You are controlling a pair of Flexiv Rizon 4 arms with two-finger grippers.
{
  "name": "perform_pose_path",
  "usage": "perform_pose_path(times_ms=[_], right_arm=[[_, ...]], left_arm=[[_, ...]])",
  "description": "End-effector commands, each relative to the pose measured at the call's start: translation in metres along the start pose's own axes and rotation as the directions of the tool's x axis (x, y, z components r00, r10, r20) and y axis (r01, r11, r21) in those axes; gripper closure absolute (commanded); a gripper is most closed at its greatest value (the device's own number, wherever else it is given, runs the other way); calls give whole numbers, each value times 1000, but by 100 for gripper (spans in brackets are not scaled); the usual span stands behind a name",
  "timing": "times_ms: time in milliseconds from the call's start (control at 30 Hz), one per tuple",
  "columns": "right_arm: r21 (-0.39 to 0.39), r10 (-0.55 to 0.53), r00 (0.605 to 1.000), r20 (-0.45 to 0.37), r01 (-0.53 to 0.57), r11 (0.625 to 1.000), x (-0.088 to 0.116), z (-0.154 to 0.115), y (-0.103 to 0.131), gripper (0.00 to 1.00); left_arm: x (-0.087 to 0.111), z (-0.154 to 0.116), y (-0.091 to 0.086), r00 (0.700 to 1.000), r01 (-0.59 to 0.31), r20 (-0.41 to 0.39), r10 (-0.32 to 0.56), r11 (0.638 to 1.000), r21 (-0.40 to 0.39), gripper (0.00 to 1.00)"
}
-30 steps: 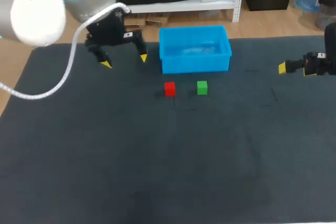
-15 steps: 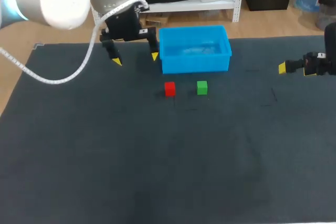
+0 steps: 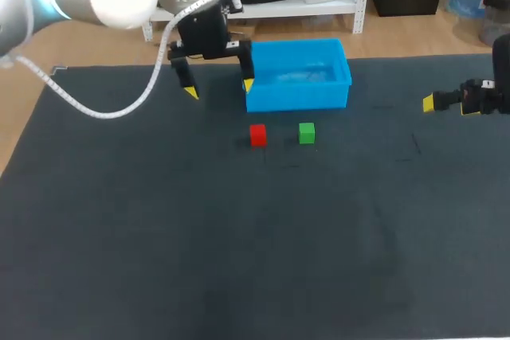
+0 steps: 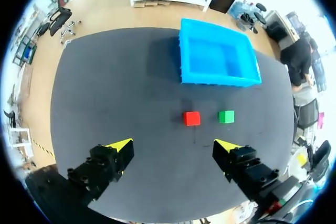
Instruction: Use the left arm to pick the red cube and place it into the blue plastic box first, then use the right arm to grasp the green cube and put it into the same blue plastic box after the first action is fully finished.
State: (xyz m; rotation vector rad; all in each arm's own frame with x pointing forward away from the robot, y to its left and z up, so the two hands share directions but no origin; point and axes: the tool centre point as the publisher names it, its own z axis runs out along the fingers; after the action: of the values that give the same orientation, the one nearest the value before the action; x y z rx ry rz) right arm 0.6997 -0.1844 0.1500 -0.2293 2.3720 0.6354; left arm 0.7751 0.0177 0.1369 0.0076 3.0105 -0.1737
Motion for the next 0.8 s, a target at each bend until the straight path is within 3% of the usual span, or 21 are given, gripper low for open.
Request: perform_pose_path(times_ms=[33,300,800], right_arm=[[-1,-1,1000,-1,1,1000,0,1,0,0],[-1,-1,1000,-1,1,1000,0,1,0,0],[-1,-1,1000,-1,1,1000,0,1,0,0]], left_arm=[[-10,5,-8,998,-28,-58,26,999,-42,0],[-13,17,-8,994,-43,-106,32,993,-106,0],[-16,34,-14,989,-3,-149,-15,993,-120,0]])
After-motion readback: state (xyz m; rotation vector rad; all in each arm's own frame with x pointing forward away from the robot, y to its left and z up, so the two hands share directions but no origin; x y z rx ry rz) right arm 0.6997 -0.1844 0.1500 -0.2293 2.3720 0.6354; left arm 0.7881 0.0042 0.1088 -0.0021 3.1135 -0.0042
